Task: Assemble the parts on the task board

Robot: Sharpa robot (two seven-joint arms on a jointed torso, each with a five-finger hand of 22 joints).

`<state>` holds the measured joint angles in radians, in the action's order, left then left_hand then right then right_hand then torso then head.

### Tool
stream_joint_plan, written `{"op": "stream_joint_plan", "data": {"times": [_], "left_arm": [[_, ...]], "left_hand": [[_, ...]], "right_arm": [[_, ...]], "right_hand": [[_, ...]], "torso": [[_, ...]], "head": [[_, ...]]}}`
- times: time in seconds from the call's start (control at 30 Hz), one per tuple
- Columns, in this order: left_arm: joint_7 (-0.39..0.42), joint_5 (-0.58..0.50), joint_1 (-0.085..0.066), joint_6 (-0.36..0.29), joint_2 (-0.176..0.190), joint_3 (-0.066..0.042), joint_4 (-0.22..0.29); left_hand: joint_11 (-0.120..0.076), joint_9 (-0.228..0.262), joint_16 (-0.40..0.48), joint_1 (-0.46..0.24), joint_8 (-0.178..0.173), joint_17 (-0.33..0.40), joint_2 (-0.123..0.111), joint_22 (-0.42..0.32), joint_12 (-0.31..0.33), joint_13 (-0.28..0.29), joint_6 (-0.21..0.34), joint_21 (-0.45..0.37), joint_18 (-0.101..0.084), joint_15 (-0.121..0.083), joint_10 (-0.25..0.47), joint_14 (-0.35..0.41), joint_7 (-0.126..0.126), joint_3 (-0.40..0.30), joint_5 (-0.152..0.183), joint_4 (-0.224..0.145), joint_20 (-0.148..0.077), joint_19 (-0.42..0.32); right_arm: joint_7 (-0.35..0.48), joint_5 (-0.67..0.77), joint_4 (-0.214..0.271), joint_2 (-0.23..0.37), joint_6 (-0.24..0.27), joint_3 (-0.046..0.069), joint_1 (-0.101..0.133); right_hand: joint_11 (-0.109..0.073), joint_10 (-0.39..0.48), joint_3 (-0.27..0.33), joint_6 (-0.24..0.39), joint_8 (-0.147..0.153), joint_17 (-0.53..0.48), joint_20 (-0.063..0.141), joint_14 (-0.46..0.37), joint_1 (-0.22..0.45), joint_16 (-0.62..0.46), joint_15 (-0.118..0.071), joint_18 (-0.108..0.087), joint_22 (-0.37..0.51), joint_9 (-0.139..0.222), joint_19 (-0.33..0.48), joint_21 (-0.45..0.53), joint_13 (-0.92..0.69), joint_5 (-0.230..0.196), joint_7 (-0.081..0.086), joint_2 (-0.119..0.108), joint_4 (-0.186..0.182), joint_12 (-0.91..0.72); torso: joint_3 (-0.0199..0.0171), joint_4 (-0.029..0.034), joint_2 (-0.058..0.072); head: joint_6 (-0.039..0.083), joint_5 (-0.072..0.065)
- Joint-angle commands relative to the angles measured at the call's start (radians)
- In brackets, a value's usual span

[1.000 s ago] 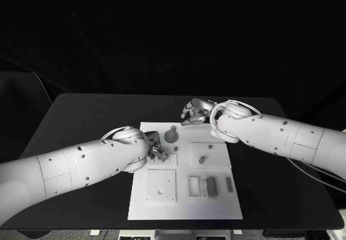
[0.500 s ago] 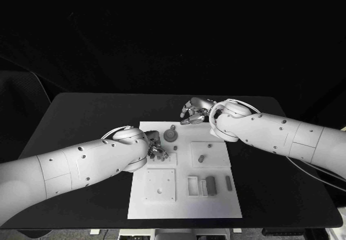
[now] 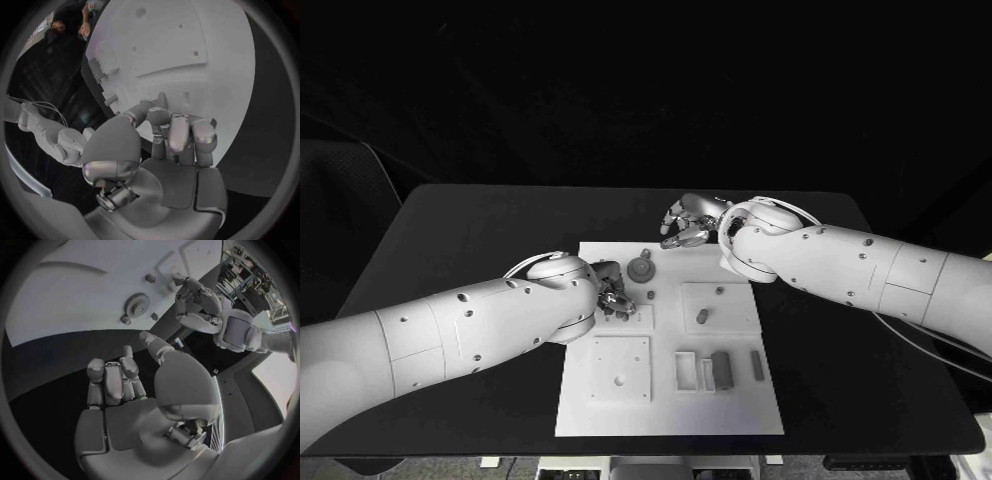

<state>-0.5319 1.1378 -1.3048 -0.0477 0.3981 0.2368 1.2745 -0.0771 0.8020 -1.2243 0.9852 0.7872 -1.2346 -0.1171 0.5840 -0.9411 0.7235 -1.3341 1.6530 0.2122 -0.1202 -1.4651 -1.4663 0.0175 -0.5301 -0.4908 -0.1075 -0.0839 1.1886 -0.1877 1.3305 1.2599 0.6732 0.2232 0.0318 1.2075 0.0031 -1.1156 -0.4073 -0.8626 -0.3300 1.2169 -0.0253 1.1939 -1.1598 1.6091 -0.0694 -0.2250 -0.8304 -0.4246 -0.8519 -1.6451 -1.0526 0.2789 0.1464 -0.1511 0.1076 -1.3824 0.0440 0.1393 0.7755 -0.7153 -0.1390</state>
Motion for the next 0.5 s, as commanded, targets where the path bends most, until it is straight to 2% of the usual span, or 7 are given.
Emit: {"op": "stream_joint_plan", "data": {"times": [0.03, 0.5], "left_arm": [[0.009, 0.007, 0.000, 0.004, 0.000, 0.000, 0.001], [0.013, -0.004, 0.001, -0.002, 0.004, 0.000, 0.003]], "left_hand": [[-0.004, 0.001, -0.005, -0.018, 0.005, 0.001, -0.005, 0.001, -0.005, 0.002, 0.007, 0.073, 0.035, -0.004, -0.083, -0.065, -0.003, 0.009, 0.001, 0.002, 0.002, 0.002], [-0.004, 0.003, -0.007, -0.026, 0.009, 0.002, -0.007, 0.002, -0.007, 0.002, 0.010, 0.075, 0.035, -0.004, -0.082, -0.064, -0.003, 0.016, 0.004, 0.002, 0.002, 0.001]], "right_arm": [[0.001, 0.010, 0.002, -0.001, -0.014, 0.000, 0.000], [0.002, 0.010, 0.001, 0.000, -0.017, 0.000, 0.000]], "right_hand": [[-0.004, -0.001, -0.005, -0.008, -0.005, -0.001, 0.000, -0.001, 0.001, -0.001, -0.002, -0.013, 0.001, -0.001, 0.008, 0.002, 0.001, 0.003, 0.017, 0.011, 0.000, 0.002], [-0.004, -0.001, -0.005, -0.008, -0.004, 0.001, 0.000, 0.001, 0.001, 0.000, -0.002, -0.013, 0.001, -0.001, 0.008, 0.002, 0.001, 0.004, 0.017, 0.011, -0.001, 0.002]], "torso": [[-0.0001, 0.0002, 0.000], [-0.0001, -0.0001, 0.000]], "head": [[0.000, 0.000], [0.000, 0.000]]}}
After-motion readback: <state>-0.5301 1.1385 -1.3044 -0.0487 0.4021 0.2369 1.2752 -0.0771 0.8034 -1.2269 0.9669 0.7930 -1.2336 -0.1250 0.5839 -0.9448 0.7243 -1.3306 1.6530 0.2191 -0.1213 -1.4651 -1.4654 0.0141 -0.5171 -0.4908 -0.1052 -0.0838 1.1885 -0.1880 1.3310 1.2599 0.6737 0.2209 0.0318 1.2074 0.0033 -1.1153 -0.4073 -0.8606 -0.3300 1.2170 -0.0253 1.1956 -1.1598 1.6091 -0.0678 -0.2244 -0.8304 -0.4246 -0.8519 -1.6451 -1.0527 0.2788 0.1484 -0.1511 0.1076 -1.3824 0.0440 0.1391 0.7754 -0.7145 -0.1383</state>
